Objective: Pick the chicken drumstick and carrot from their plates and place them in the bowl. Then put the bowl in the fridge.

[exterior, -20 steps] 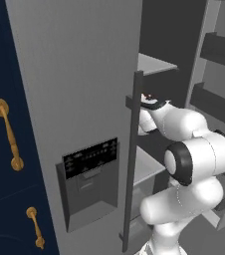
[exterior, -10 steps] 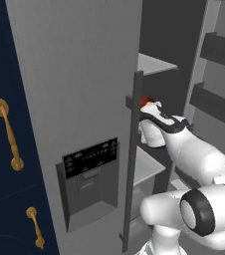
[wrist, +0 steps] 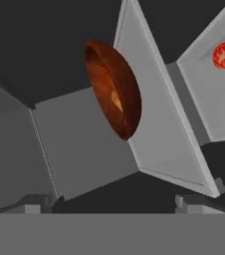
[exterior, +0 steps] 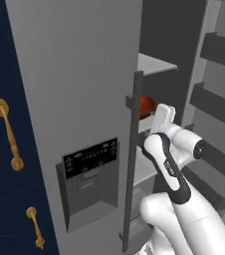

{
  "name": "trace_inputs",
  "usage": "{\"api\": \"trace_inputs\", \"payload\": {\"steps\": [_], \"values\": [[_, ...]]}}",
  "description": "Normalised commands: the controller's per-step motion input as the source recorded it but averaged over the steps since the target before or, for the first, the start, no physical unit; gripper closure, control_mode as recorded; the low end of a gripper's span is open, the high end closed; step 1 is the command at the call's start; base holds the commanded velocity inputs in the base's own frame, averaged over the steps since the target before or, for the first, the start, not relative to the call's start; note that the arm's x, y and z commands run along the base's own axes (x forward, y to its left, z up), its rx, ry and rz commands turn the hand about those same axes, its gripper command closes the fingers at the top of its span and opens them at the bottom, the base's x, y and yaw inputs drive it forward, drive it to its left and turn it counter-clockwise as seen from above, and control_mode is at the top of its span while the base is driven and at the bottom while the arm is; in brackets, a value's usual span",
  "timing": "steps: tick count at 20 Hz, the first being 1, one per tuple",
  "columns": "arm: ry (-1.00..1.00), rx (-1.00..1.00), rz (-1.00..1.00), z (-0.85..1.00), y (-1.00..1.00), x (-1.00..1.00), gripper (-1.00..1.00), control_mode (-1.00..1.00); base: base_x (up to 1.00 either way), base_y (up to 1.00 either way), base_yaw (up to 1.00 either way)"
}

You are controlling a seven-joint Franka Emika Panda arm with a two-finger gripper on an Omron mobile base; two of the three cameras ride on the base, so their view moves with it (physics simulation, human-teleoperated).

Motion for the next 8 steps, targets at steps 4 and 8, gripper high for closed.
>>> {"api": "trace_inputs", "payload": {"steps": [4, 8], "values": [[0.24, 0.01, -0.04, 1.0, -0.17, -0.84, -1.0, -1.0, 0.0, 0.0, 0.0], [0.65, 0.0, 0.0, 1.0, -0.3, -0.78, -1.0, -1.0, 0.0, 0.0, 0.0]]}}
